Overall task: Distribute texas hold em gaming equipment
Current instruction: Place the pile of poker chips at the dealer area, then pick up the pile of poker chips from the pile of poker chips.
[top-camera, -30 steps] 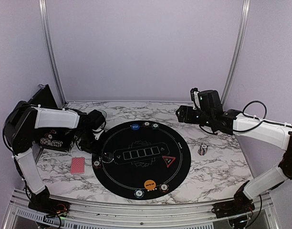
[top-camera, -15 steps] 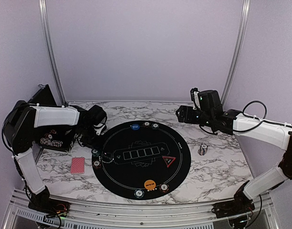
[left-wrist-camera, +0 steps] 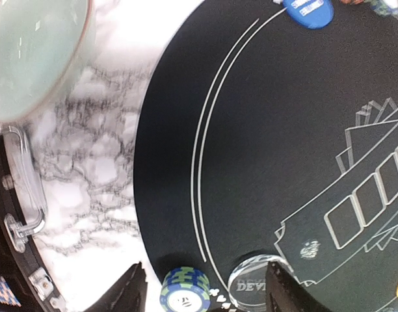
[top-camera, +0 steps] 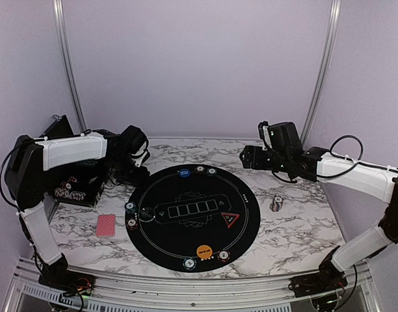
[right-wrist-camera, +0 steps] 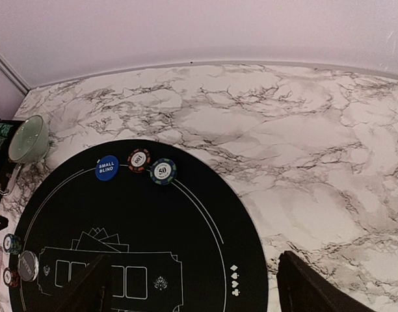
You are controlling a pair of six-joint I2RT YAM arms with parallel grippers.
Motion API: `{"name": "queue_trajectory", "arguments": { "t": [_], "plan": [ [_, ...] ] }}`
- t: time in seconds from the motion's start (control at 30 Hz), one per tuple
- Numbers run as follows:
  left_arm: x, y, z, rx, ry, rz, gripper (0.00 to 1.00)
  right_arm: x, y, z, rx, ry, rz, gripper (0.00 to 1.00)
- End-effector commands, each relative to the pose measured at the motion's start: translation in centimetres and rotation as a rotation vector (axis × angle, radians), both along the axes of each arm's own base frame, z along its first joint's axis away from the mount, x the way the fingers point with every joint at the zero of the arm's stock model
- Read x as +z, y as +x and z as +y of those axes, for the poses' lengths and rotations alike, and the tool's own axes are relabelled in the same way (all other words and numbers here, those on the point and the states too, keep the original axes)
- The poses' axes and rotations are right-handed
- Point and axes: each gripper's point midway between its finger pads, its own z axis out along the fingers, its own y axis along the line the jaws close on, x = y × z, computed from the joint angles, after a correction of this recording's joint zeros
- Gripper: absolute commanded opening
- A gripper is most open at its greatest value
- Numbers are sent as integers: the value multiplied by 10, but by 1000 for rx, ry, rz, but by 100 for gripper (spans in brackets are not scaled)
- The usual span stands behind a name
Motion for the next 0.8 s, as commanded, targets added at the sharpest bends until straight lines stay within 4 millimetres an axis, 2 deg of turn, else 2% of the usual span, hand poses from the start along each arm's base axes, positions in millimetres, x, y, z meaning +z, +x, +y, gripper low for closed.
{"name": "queue_trajectory", "arguments": {
  "t": [0.0,0.17,0.43,0.77],
  "plan": [
    [34,11,-12,-7,-78,-47,67,8,2,-8,-14,-69,25,85],
    [55,19,-27,-28,-156,-87,79,-15,-12,-21,-20,-157,140,85],
    [91,25,-37,-35,-267,-204,98,-59,-41,-51,-51,-210,350,85],
    [108,13,-24,-41,-278,-302,99,-91,-60,-94,-124,-241,483,85]
  ]
}}
